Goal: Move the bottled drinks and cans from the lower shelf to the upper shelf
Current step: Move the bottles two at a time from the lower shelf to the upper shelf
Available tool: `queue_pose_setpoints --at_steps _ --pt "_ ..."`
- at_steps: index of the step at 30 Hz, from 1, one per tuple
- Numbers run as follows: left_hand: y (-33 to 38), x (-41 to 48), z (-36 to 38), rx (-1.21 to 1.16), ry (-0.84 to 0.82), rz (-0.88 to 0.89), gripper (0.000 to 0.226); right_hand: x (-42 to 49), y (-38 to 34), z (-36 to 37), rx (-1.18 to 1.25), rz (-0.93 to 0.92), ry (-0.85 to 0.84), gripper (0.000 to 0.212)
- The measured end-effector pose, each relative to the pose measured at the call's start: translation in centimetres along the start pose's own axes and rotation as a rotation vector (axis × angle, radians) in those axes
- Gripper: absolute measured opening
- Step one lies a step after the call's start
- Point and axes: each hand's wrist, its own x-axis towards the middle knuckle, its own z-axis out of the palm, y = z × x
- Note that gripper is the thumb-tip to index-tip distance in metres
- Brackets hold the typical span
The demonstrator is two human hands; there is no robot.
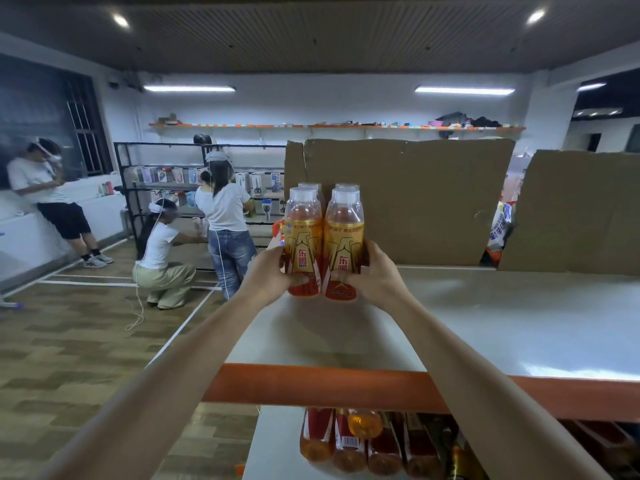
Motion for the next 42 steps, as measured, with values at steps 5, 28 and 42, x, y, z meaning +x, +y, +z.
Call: queue_pose_setpoints --at_steps 5,28,42 --pt "1.6 -0.6 -1.2 0.192 0.046 0.010 0.036 -0.5 -0.8 -1.1 -0.116 0.022 -0.054 0.063" --pt "7.7 -10.2 -2.3 0.617 -0.225 0.028 0.038 -8.7 -5.2 -5.0 -0.941 -0.089 -0.191 0.042" --pt "9.4 -16.6 -2.4 0.654 -0.299 0.259 0.040 -17.0 -8.0 -4.1 -0.999 -0.137 -0.147 0.026"
